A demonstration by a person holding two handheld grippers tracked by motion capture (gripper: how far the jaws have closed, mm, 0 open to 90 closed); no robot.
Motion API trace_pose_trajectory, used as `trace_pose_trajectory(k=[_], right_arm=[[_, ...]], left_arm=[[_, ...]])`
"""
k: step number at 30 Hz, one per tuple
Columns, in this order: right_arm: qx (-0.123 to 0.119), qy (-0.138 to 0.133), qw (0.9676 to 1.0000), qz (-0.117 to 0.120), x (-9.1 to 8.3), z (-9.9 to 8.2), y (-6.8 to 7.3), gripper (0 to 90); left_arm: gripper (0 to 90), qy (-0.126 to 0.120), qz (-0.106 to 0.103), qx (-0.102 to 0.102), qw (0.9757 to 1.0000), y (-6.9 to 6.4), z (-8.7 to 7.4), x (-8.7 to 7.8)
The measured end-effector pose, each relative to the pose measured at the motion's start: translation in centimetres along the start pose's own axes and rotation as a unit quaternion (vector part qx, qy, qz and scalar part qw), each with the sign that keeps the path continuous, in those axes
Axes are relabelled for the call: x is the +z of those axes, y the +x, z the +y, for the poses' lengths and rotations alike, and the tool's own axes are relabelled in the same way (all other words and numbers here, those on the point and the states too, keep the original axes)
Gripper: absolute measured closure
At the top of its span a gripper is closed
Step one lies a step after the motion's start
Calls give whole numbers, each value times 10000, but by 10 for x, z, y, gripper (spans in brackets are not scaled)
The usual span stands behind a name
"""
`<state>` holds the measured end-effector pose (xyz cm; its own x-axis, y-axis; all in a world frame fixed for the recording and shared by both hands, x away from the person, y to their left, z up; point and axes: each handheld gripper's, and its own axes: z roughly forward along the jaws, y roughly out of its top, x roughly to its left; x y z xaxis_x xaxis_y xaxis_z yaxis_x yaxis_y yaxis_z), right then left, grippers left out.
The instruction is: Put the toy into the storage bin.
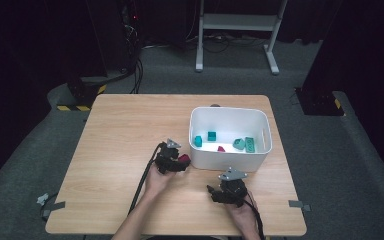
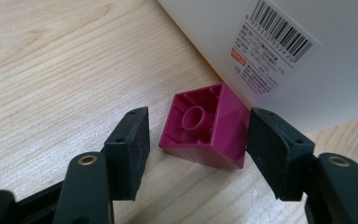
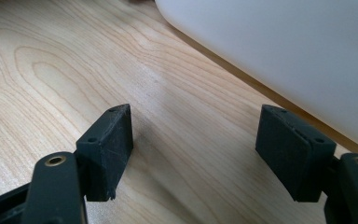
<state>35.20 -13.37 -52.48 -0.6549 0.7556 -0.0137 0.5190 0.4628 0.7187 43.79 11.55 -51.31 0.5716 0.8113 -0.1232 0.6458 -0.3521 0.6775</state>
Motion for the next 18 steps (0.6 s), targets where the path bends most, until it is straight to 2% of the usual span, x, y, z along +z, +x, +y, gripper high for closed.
trace_pose_trajectory(k=[18], right_arm=[[1,0,10000,1,0,0,0,274]], left_arm=[[455,-11,290,58,9996,1,1,2]])
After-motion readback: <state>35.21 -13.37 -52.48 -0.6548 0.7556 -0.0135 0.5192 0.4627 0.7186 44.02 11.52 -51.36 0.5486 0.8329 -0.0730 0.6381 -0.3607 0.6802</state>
